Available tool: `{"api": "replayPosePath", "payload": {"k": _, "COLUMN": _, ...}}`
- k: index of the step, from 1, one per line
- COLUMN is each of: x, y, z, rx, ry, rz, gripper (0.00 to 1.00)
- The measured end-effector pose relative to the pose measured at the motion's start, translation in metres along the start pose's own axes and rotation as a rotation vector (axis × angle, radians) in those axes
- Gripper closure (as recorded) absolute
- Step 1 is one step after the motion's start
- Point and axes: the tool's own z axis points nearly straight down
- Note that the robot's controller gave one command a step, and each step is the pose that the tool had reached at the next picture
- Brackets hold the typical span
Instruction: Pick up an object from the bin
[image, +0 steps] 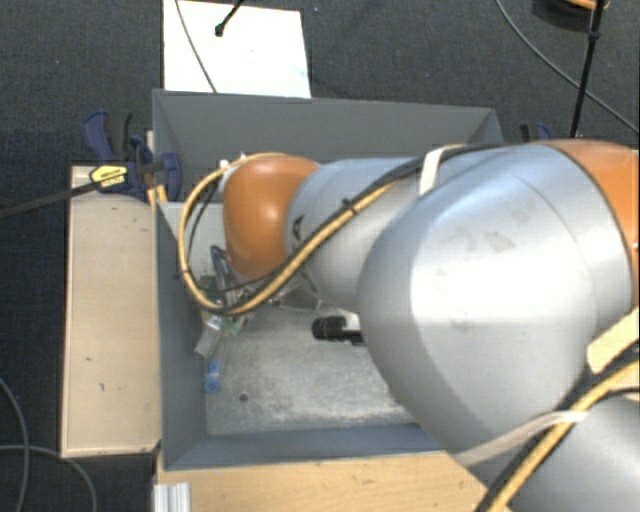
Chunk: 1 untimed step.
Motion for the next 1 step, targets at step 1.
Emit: {"api": "replayPosePath", "payload": {"k": 1, "x": -0.0027, "y": 0.0074, "z": 0.0015, "rx": 0.004, "ry": 0.004, "rz": 0.192, "gripper": 0.00}}
